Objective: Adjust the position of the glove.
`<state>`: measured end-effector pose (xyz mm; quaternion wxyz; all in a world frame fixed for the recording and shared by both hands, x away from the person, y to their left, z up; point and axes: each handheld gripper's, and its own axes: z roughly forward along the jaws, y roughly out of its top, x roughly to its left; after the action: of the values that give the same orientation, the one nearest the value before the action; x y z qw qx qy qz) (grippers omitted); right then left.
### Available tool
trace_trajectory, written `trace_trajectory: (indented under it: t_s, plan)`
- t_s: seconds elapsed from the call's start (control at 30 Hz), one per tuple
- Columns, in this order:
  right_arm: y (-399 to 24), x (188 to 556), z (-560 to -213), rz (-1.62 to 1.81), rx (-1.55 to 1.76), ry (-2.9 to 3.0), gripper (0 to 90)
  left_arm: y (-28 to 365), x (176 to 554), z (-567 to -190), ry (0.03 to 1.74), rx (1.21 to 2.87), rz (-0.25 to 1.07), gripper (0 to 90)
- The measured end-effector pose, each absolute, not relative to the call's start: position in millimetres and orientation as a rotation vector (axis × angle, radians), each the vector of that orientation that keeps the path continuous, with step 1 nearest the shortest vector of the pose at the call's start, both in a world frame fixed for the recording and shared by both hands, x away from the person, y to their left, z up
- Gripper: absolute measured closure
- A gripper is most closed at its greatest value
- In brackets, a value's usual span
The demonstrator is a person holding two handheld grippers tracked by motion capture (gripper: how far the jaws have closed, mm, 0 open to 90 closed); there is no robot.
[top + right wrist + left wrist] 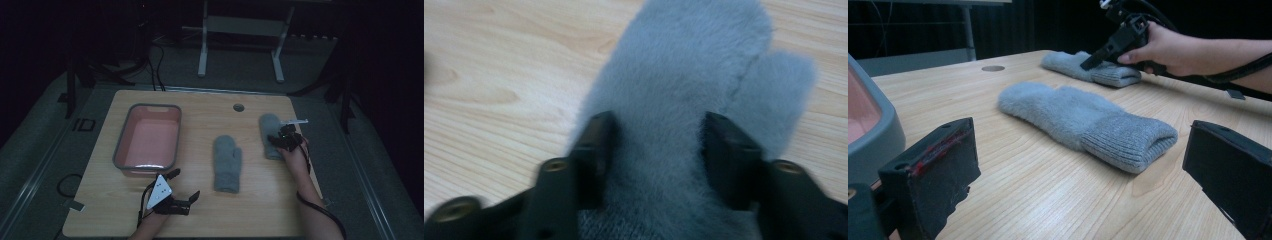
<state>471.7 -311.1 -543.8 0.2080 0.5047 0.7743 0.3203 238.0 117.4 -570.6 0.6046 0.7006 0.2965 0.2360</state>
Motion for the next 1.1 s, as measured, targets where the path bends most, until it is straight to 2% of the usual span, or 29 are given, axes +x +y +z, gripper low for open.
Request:
trace_trajectory:
  t_s: [0.17,0.3,0.6,1.1]
  plan:
    - [-311,469,-546,0.929,1.439,2.125,71.4,117,238,-571,0.686,1.621,0.547,1.6]
    - [-310,465,-543,0.938,1.477,2.091,80.5,117,238,-571,0.685,1.62,0.547,1.6]
    - [-312,441,-527,0.99,1.435,2.094,81.7,117,238,-571,0.686,1.62,0.547,1.6]
    - [-322,359,-503,1.038,1.435,2.068,81.5,117,238,-571,0.688,1.62,0.548,1.6]
